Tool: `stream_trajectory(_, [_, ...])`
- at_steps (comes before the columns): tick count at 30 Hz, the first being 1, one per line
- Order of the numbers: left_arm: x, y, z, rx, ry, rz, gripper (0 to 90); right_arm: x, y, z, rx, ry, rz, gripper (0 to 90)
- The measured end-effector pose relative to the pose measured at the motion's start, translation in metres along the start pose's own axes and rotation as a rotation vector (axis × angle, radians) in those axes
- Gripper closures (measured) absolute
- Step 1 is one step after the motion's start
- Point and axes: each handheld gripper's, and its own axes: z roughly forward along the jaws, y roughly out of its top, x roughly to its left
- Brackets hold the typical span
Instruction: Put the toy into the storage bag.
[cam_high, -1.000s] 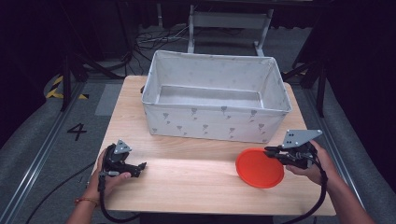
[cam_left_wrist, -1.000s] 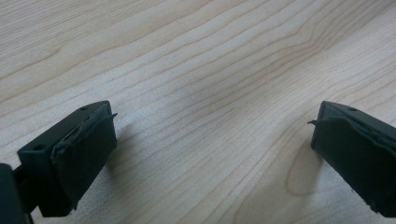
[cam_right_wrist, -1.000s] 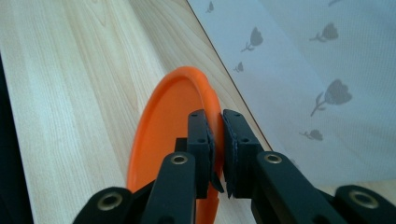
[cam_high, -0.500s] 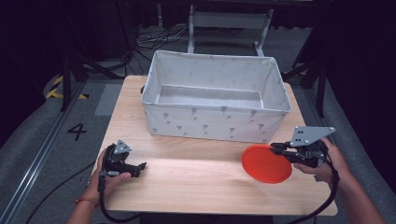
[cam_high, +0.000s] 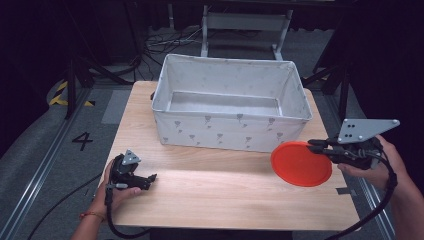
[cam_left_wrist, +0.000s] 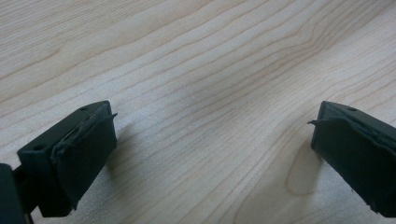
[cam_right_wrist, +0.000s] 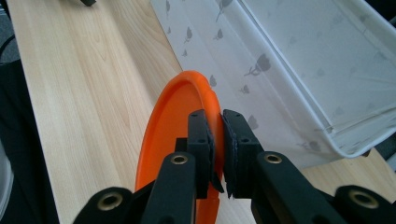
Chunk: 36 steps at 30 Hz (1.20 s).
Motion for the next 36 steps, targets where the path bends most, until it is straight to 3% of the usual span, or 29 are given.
stream_trajectory(5, [0.0, 0.0, 0.0, 0.002, 0.001, 0.001, 0.4, -0.006, 0.013, -0.012, -0.006, 0.014, -0.018, 82.8])
stream_trajectory(12, [0.0, 0.0, 0.0, 0.004, 0.0, 0.003, 0.4, -0.014, 0.033, -0.028, -0.032, -0.008, -0.037, 82.8])
stream_trajectory(18, [0.0, 0.0, 0.0, 0.002, 0.001, 0.001, 0.4, -0.025, 0.047, -0.03, -0.025, -0.024, -0.042, 82.9])
stream_trajectory(31, [0.0, 0.0, 0.0, 0.004, 0.0, 0.005, 0.4, -0.07, 0.086, -0.031, -0.054, -0.083, -0.03, 82.9])
stream_trajectory(36, [0.001, 0.0, 0.0, 0.004, -0.002, 0.006, 0.4, -0.092, 0.099, -0.022, -0.055, -0.072, -0.007, 82.9])
